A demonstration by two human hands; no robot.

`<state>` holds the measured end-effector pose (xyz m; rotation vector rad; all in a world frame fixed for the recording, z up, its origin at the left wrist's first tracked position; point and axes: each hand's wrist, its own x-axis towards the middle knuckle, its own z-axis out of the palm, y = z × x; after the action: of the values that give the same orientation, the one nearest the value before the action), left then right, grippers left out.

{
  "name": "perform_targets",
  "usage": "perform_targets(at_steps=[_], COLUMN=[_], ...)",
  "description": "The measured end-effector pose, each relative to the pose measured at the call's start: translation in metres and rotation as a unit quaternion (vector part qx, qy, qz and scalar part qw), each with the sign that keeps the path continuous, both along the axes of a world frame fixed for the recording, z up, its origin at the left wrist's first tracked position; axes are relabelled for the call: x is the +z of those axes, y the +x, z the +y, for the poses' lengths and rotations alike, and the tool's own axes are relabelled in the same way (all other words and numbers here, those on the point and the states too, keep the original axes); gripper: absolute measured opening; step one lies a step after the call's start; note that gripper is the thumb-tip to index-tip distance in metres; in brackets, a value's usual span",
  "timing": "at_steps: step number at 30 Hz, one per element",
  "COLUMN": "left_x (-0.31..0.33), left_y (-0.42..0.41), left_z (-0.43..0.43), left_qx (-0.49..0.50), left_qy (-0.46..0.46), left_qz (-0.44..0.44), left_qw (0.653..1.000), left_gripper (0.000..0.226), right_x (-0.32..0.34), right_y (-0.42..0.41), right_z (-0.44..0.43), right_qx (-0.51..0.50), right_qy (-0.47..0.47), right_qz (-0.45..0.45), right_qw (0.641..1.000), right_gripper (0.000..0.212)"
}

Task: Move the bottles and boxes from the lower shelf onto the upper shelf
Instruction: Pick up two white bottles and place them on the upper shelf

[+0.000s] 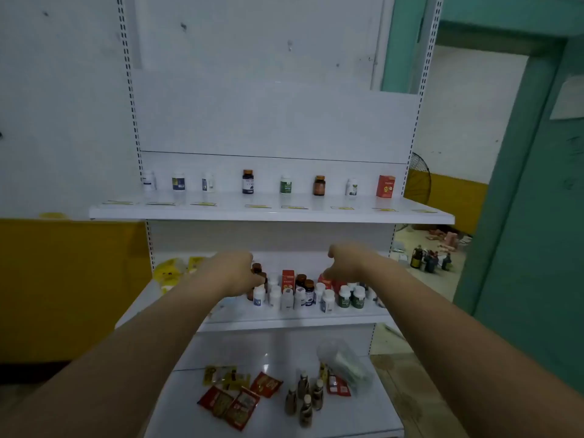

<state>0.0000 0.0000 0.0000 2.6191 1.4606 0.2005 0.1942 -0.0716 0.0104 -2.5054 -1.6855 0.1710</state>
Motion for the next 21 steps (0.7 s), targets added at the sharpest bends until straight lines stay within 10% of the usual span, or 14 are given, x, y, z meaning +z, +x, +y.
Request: perform_targets(at_steps=[21], left_x=[-0.092], left_y=[0.026], left_z=[0.042], left_qx=[-0.078], left_qy=[-0.093], left_qz=[0.068], left_qw=[0.990], left_gripper=[0.052], right_x=[-0.100], right_y=[0.029], right_z=[0.003], right_qx=[-0.071], right_qy=[-0.087], right_qz=[0.020], right_qw=[0.993], right_gripper=[0.050])
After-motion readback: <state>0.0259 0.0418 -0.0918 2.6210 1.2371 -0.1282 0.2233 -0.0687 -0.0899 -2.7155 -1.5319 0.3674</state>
